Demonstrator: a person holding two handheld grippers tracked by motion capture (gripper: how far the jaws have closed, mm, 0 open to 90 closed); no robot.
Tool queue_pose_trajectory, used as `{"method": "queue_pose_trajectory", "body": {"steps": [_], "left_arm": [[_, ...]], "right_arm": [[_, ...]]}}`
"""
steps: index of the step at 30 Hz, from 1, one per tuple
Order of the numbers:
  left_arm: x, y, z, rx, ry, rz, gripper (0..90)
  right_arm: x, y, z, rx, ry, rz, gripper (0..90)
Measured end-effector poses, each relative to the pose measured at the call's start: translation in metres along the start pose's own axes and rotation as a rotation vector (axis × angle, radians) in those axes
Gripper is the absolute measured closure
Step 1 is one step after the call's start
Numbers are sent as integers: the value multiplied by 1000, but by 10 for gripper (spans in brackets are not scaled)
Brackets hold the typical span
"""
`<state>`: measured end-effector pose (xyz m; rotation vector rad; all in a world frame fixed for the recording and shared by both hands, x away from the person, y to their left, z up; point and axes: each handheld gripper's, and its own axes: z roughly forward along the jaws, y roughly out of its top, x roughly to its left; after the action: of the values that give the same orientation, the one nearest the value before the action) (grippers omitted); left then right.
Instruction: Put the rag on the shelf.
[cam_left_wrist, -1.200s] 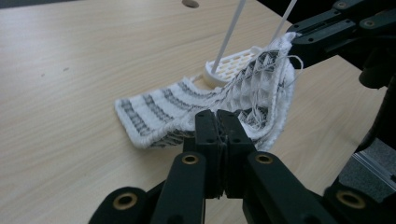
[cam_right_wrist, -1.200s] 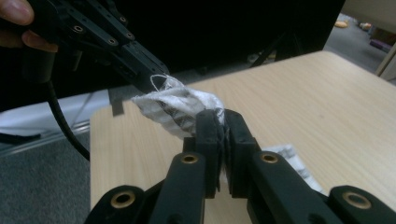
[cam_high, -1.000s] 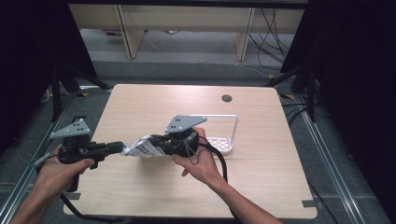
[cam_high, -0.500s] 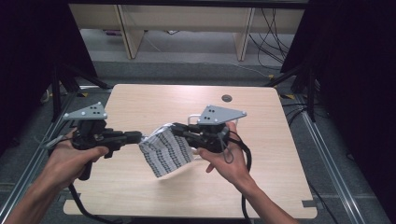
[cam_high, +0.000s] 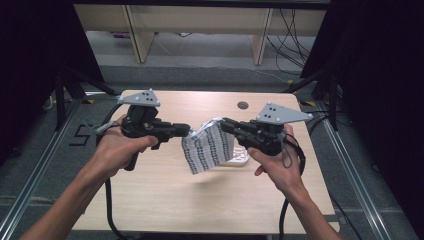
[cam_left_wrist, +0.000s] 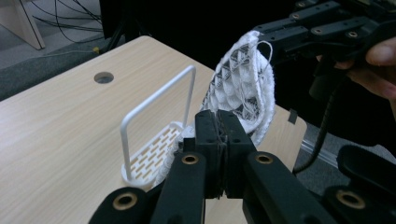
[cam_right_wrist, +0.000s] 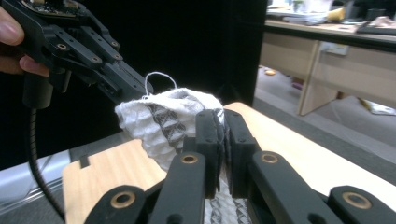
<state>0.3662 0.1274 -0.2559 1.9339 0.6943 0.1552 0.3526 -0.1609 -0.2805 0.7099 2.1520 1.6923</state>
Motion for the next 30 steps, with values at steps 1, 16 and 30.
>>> {"method": "queue_pose_trajectory", "body": {"steps": [1,16,30], "left_arm": [[0,2,3,-2,-3,3,876],[17,38,45,-49,-12,-47,876],[48,55,74,-94,23,-126,876]], "right_arm": [[-4,0,-3,-5,-15,0,867],[-47,-2,-24,-31,-134,51,866],[-85,7,-10,-14,-199,110,866]]}}
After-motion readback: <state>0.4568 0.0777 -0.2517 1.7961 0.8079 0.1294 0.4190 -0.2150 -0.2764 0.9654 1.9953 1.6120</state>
